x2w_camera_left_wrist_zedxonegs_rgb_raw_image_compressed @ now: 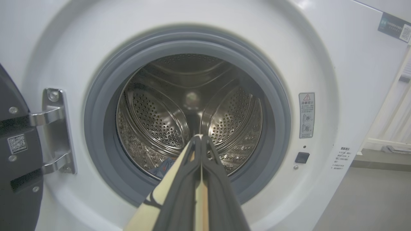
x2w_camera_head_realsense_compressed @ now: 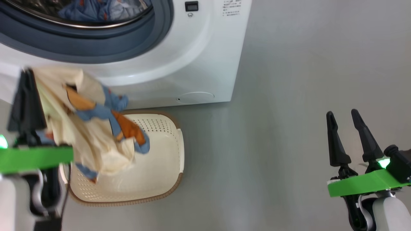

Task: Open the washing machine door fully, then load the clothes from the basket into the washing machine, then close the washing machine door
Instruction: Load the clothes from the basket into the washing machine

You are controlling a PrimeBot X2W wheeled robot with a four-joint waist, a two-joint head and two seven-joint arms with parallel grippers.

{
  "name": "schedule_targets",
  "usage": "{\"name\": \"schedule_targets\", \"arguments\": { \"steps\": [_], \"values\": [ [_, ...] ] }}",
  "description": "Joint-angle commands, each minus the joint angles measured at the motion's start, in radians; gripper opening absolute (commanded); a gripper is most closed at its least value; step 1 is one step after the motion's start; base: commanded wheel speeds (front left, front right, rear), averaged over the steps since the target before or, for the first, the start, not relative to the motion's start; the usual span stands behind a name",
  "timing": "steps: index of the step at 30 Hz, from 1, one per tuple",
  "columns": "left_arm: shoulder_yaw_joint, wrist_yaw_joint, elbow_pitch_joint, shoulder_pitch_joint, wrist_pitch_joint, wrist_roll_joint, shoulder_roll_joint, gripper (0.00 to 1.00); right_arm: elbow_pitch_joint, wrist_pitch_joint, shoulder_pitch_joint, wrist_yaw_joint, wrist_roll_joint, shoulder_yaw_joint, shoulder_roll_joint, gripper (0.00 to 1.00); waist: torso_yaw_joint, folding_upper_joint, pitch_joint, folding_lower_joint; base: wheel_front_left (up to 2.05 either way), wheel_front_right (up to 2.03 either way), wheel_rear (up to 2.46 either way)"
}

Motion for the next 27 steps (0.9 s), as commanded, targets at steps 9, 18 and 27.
{"name": "schedule_targets", "arguments": {
  "steps": [9, 18, 27],
  "values": [
    [0.005, -0.002, 0.165, -0.336, -0.006, -0.003, 0.079, 0.00, -0.034, -0.005, -0.050, 0.001, 0.005, 0.035, 0.013, 1.00, -0.055, 0.0000, 0.081, 0.0000, 0.00, 0.00, 0.00],
    [-0.007, -0.002, 0.477, -0.571, -0.006, 0.002, 0.120, 0.00, -0.042, -0.005, -0.076, 0.001, 0.006, 0.045, 0.033, 1.00, -0.111, 0.0000, 0.147, 0.0000, 0.00, 0.00, 0.00],
    [-0.026, -0.002, 0.781, -0.772, -0.006, 0.027, 0.126, 0.00, -0.051, -0.005, -0.109, 0.001, 0.004, 0.065, 0.052, 1.00, -0.156, 0.0000, 0.215, 0.0000, 0.00, 0.00, 0.00]
  ]
}}
